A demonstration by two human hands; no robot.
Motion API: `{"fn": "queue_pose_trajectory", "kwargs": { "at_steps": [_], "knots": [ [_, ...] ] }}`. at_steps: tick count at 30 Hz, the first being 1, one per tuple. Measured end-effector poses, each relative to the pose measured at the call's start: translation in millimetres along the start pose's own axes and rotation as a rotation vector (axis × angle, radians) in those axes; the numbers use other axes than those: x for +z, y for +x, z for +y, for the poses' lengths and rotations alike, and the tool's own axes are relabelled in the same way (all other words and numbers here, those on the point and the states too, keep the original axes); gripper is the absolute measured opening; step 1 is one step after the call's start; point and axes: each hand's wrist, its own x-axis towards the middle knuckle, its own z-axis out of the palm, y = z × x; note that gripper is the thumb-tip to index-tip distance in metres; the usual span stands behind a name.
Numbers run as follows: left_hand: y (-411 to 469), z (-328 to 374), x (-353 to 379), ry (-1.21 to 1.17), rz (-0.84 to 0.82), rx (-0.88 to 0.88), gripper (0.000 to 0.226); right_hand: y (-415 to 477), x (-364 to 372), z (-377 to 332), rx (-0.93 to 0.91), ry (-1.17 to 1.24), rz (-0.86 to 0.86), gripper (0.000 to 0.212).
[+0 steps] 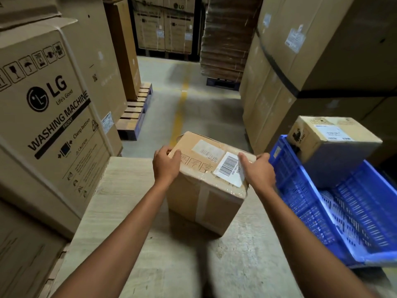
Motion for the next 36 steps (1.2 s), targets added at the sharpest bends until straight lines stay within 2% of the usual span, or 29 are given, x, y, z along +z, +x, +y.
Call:
{"fn": "queue_pose_trajectory", "kwargs": {
  "at_steps": [4,7,10,12,14,17,21,26,28,32,36],
  "knots": [
    [-0.3,10.1,2.4,-0.264,-0.149,-0.172,0.02,-9.9,-1.9,10.0,0.073,0.563,-0.02,0.035],
    [-13.5,17.9,11.9,-0.33,-0.259,-0.148,0.016,-10.7,-5.8,22.8,0.02,0.79,-0.106,0.039],
    [-30.6,18.6,24.3,-0.396,-0.315,-0.131,0.034,-14.3,-8.2,34.4,-0.004,0.638,-0.079,0.045],
    [-37.7,22.7,29.7,-0.401,-0.288,-0.107,0.037,-15.7,-12.9,34.2,0.094,0.557,-0.013,0.043],
    [-45.1,32.7,33.6,-0.408,-0.267,-0.076,0.031,-13.4,-20.5,32.1,0.198,0.59,0.03,0.041],
    [-62.5,60.7,37.2,-0.409,-0.266,0.016,0.029,-1.2,-39.5,35.5,0.223,0.674,0.085,0.043],
    [-83.8,112.6,44.5,-0.435,-0.291,0.134,0.04,21.2,-81.3,41.3,0.154,0.778,0.192,0.034],
    [-106.5,182.9,61.2,-0.489,-0.31,0.188,0.048,49.4,-149.0,39.0,0.006,0.871,0.273,0.036],
    [-119.3,209.4,71.9,-0.531,-0.31,0.194,0.041,57.9,-179.5,41.0,-0.045,0.898,0.289,0.023],
    [-155.2,258.1,99.9,-0.591,-0.3,0.178,0.034,74.7,-245.3,58.6,-0.129,0.917,0.334,0.043],
    [-198.6,303.9,126.6,-0.6,-0.271,0.195,0.027,91.3,-304.9,88.4,-0.197,0.811,0.37,0.037]
  ]
}}
